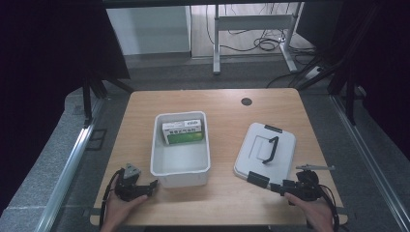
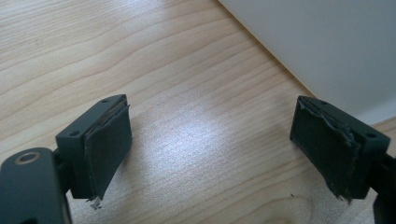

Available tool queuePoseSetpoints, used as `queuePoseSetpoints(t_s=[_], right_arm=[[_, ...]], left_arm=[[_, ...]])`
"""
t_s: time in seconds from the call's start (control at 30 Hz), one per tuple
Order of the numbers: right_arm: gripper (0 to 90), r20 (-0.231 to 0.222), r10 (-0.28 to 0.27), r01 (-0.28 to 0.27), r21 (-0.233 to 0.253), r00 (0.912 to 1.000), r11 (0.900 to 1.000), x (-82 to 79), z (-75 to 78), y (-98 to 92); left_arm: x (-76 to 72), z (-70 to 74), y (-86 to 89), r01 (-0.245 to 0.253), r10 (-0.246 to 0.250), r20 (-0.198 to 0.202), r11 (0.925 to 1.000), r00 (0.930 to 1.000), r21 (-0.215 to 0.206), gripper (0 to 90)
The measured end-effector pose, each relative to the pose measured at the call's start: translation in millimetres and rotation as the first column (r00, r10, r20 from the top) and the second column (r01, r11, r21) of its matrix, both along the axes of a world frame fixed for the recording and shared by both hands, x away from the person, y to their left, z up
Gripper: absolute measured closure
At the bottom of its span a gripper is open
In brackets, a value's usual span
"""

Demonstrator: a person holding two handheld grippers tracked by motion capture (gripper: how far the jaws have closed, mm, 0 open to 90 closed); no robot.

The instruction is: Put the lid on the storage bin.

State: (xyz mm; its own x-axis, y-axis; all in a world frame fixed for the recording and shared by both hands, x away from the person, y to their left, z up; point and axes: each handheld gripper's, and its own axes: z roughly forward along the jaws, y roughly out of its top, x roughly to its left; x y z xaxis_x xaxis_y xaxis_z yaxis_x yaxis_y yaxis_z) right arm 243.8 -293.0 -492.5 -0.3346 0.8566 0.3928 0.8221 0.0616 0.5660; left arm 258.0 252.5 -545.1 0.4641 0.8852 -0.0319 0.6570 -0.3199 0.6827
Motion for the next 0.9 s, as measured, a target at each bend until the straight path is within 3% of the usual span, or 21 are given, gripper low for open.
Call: queuePoseSetpoints(t_s=[0.37, 0.63, 0.8, 0.9], right_arm=[[34.3, -0.025, -0.049, 0.051, 0.071, 0.9985, 0.996, 8.8, 2.7, -1.5], [34.3, 0.013, -0.070, 0.069, 0.050, 0.9975, 0.996, 4.3, 5.9, -2.8], [34.3, -0.002, -0.070, 0.070, 0.043, 0.9975, 0.997, 7.3, 2.8, -3.3], [34.4, 0.024, -0.080, 0.078, 0.073, 0.9965, 0.994, 7.4, 7.4, -1.3]], left_arm=[[-3.7, 0.1, 0.4, 0.002, -0.002, -0.001, 1.0000, 1.0000, 0.000, 12.6], [-9.7, 0.2, 4.8, -0.007, 0.007, -0.001, 1.0000, 1.0000, 0.002, 12.9], [-9.9, 0.1, 4.8, -0.007, 0.007, -0.001, 1.0000, 1.0000, 0.001, 12.8], [-12.0, 0.2, 4.5, -0.008, 0.008, -0.001, 1.0000, 1.0000, 0.001, 12.9]])
